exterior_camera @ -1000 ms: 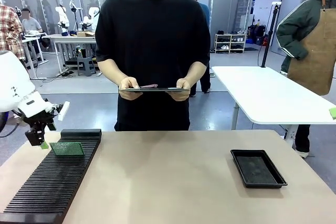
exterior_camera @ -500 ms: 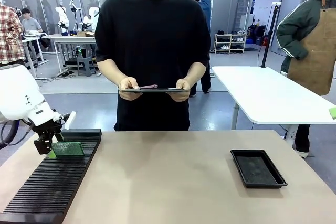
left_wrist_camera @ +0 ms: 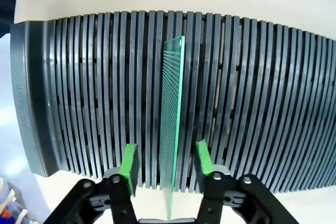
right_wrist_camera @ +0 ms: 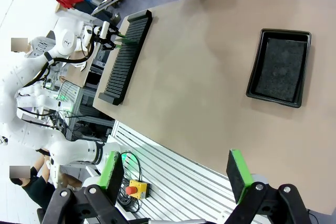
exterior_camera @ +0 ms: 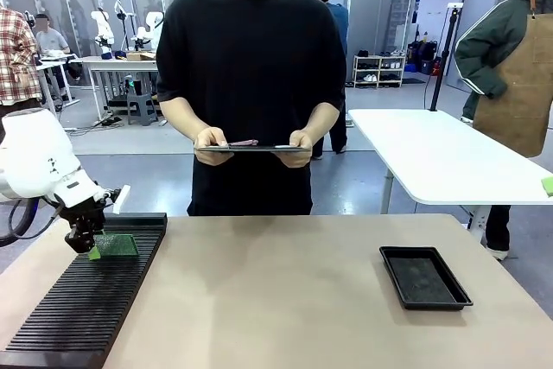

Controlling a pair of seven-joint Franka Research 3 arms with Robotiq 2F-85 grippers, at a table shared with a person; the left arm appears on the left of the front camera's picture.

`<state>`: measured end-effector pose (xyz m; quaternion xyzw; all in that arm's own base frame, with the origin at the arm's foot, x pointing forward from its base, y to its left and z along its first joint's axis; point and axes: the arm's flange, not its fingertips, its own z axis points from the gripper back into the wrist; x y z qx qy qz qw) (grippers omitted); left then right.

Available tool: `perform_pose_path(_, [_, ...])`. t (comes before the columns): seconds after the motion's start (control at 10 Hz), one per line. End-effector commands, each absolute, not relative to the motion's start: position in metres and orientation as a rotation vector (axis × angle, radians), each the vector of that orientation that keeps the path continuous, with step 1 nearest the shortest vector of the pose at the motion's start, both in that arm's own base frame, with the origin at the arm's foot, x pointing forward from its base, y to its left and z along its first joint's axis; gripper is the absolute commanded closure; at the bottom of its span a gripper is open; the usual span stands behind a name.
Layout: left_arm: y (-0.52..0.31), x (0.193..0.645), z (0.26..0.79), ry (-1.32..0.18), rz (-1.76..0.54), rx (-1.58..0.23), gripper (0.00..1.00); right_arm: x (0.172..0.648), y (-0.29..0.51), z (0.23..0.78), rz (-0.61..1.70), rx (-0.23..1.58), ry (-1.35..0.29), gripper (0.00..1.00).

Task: Inspect the PCB.
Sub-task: Pick up the Blank PCB and present it to the human.

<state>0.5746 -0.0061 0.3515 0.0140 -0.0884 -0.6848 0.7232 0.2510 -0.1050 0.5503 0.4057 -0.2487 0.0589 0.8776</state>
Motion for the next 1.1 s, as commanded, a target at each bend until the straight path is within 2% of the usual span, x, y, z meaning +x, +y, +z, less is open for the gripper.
perform_pose_path(0.0, [-0.007,0.577,0.354,-0.150,-1.504,0.043,0.86,0.250,-0.106,0.550,0.140,0.854,-0.531,0.00])
perform_pose_path(0.1, [-0.008,0.576,0.352,-0.149,-1.499,0.045,0.95,0.250,-0.106,0.550,0.140,0.854,-0.531,0.00])
perform_pose_path(0.2, [-0.008,0.573,0.351,-0.141,-1.499,0.049,1.00,0.250,-0.106,0.550,0.140,0.854,-0.531,0.00])
perform_pose_path(0.5, [-0.009,0.568,0.361,-0.135,-1.474,0.051,1.00,0.250,-0.106,0.550,0.140,0.854,-0.531,0.00])
perform_pose_path(0.7, [-0.010,0.561,0.387,-0.108,-1.375,0.032,1.00,0.250,-0.106,0.550,0.140,0.854,-0.531,0.00])
perform_pose_path(1.0, [0.004,0.535,0.448,-0.233,-1.365,-0.070,1.00,0.250,-0.106,0.550,0.140,0.854,-0.531,0.00])
